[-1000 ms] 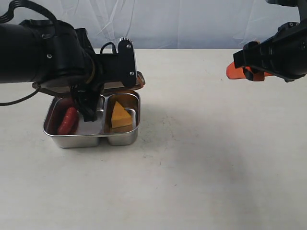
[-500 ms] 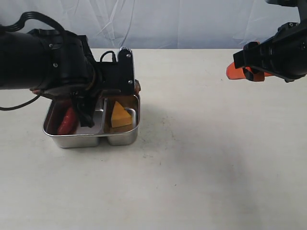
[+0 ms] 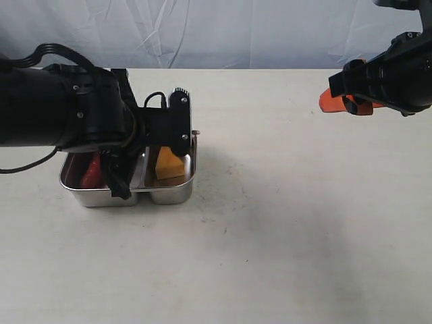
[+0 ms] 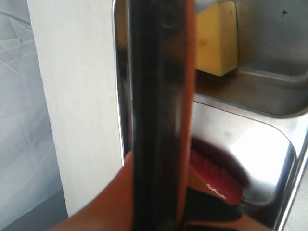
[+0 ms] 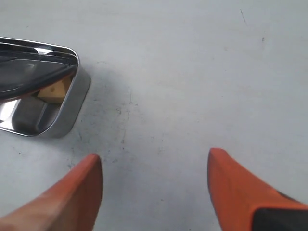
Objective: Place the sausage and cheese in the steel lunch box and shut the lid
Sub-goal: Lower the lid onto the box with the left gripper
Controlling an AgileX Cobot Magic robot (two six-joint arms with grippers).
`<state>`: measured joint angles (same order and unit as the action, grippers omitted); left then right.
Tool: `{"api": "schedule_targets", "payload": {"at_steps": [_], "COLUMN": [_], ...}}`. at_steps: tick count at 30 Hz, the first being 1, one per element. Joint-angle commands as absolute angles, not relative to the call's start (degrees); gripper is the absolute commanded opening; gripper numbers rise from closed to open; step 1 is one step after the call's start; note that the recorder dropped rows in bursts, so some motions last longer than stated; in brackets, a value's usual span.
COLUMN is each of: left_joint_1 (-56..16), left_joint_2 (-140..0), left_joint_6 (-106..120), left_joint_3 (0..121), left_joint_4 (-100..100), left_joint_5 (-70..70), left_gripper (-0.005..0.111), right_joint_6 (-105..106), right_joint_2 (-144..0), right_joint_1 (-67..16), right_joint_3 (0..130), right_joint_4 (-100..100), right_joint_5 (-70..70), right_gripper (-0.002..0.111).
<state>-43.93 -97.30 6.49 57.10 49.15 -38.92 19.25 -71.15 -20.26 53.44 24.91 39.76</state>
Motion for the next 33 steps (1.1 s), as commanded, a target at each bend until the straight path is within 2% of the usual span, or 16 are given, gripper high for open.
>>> {"api": "schedule_targets", "payload": {"at_steps": [1, 7, 11, 25, 33], "left_joint_1": [-45.3, -45.3, -45.3, -45.3, -45.3], "left_joint_2": [-97.7, -97.7, -97.7, -97.7, -97.7], "left_joint_6": [8.7, 11.5, 11.5, 12.6, 12.6], "left_joint_3": [56.3, 56.3, 56.3, 56.3, 56.3], "left_joint_4": [42.5, 37.0, 34.5, 30.3, 30.1], "left_joint_5": [-40.1, -41.0, -41.8, -44.5, -40.9], "left_gripper": [0.011, 0.039, 0.049, 0.051, 0.051], "right_joint_6": [19.4, 19.3, 19.3, 19.3, 19.3], "right_joint_2": [-70.8, -70.8, -70.8, -70.8, -70.8], "right_joint_1": [-20.0, -20.0, -20.0, -20.0, -20.0], "right_joint_3": [53.4, 53.4, 53.4, 53.4, 53.4], "right_joint_4": [24.5, 24.6, 24.9, 25.5, 25.5], "right_joint_5": [39.9, 40.4, 40.5, 42.0, 43.0], "right_gripper": [0.061, 0.061, 0.061, 0.061, 0.061]}}
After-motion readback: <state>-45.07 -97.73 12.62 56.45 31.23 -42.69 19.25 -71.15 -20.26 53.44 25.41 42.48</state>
